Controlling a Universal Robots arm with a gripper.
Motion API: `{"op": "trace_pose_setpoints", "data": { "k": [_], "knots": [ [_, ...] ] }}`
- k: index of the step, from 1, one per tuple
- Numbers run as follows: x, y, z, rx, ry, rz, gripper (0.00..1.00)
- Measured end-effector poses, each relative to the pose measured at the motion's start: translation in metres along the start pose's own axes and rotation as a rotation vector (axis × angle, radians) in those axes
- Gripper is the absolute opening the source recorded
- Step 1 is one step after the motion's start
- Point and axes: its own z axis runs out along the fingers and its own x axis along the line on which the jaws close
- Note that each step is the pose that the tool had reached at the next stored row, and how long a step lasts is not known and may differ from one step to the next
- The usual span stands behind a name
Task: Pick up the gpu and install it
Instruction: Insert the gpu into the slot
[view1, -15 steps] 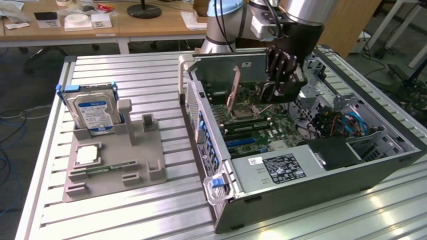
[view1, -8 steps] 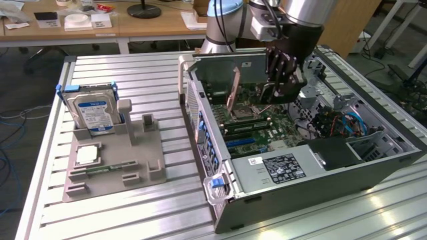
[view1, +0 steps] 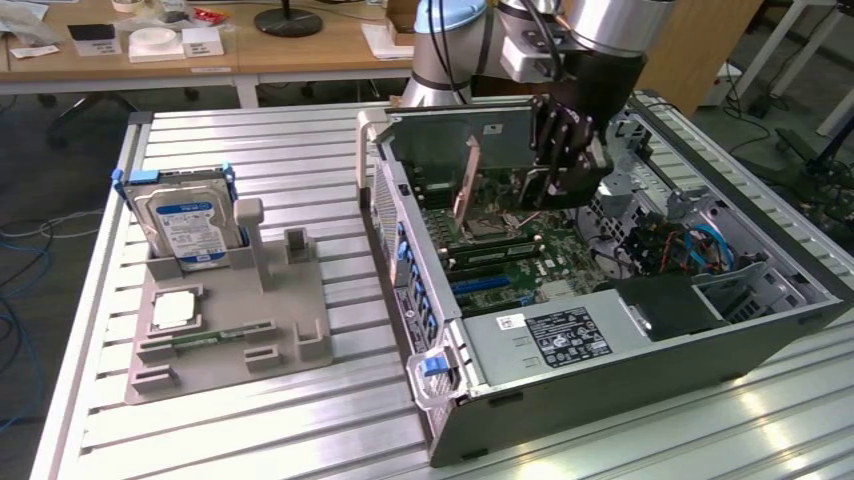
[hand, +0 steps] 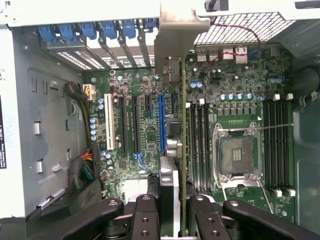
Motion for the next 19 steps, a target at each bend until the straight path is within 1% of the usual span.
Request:
{"op": "trace_pose_setpoints", "data": {
  "k": [12,17,19],
  "knots": [
    [0.0012,-0.0003,0.0052,0.0002,0.0000,-0.003,0.28],
    [0.0013,-0.0004,0.0083,0.0023,0.0022,-0.065,0.28],
    [0.0018,-0.0004,0.0095,0.0025,0.0027,-0.077,0.28]
  ]
}}
